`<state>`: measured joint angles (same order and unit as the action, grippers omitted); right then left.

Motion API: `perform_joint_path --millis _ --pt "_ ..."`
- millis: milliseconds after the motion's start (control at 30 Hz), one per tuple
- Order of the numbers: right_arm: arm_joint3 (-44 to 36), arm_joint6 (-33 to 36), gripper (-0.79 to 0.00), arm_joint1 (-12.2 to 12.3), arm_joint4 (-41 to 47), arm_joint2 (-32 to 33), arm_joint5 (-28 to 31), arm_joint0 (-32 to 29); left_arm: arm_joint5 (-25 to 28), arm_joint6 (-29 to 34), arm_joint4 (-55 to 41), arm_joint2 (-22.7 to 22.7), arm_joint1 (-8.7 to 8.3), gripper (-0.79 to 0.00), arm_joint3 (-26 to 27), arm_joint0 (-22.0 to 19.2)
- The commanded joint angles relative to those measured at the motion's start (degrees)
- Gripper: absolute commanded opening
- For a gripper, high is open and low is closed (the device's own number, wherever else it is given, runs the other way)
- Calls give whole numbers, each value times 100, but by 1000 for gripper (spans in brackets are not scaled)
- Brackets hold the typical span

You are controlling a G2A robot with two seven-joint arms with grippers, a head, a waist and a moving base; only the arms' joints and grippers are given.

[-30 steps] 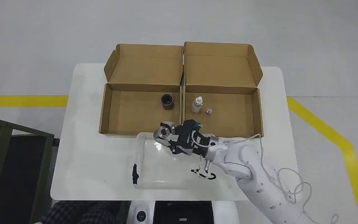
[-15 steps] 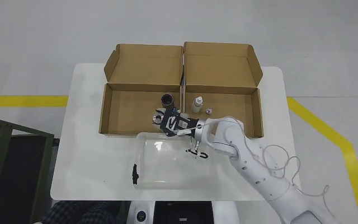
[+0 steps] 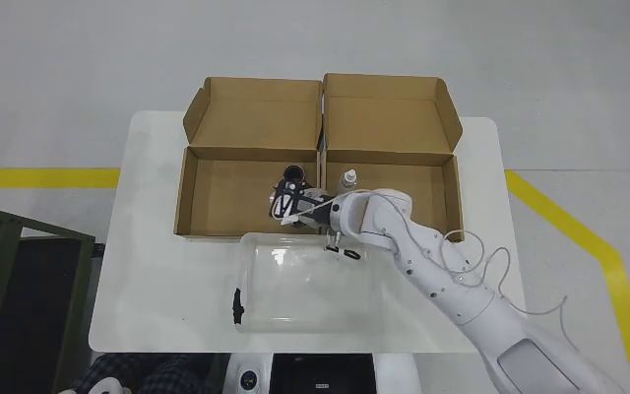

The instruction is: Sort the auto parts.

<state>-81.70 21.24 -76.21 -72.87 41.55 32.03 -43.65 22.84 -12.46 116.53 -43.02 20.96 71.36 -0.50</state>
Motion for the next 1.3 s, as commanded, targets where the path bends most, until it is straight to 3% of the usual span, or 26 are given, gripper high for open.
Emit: perform_joint_path --millis 0,667,900,1267 --pt "103 49 -785 -30 -1 -46 34 69 0 0 0 0 0 0 0 0" --pt "773 532 -785 -320 -296 -439 43 489 0 0 0 0 0 0 0 0" --pt "904 629 -579 -390 -352 -475 42 550 0 0 0 0 0 0 0 0" --pt "1014 715 -508 -466 -382 -471 109 569 0 0 0 0 0 0 0 0"
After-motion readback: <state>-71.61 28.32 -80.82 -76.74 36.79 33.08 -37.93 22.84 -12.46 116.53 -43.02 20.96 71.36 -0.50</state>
